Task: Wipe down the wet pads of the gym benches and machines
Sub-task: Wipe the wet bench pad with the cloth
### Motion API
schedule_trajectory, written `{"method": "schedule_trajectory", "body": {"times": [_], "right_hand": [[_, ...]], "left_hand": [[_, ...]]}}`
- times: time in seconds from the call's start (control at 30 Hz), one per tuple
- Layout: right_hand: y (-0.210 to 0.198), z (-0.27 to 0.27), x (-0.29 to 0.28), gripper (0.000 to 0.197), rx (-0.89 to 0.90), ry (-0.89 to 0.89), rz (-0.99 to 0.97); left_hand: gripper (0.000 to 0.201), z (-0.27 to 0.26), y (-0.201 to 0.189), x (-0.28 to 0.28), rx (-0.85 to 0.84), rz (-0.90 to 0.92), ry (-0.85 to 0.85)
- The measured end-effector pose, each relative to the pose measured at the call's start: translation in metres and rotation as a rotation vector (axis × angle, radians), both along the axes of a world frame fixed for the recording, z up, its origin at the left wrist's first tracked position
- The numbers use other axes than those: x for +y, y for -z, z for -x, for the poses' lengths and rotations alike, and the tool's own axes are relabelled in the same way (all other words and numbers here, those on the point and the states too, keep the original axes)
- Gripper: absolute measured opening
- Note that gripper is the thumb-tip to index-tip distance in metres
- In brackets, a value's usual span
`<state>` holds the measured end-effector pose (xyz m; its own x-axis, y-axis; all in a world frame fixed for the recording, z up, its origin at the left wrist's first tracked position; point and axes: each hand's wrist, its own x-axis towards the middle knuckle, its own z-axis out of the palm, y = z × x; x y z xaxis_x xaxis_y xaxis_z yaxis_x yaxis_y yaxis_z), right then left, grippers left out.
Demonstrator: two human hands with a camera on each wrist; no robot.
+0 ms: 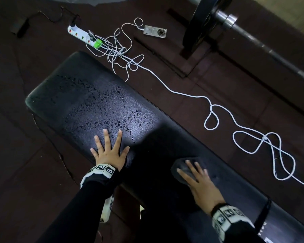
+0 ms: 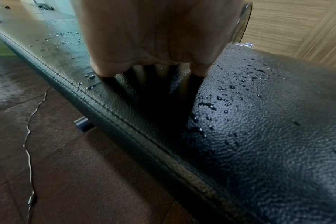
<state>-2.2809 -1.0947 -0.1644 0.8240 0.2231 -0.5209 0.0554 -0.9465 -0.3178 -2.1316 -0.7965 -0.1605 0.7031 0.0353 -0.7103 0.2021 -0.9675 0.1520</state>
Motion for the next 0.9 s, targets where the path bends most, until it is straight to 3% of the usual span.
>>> {"method": "schedule_trajectory", "body": {"times": [0.13,0.33,0.5,0.73,0.9], "right_hand": [[-0.007,-0.009,-0.033,0.089,0.018,0.245,-0.042],[-0.001,-0.085,-0.015,0.063,-0.009,0.465,-0.067],[0.0,-0.112,0.033,0.061,-0.042,0.261,0.001],[0.005,-0.035,0.058,0.065,-0.022,0.115,-0.061],[-0.01,-0.018,0.043,0.065,0.052,0.137,-0.115]], "left_hand": [[0.065,0.002,0.002,0.0,-0.026,-0.003,0.0],[0.065,0.002,0.005,0.001,-0.044,-0.006,0.0],[0.065,0.002,0.006,0.002,-0.058,-0.009,0.004],[0.066,0.006,0.002,0.001,-0.127,-0.025,0.009],[0.058,0.028,-0.004,-0.02,-0.222,-0.029,-0.014]]}}
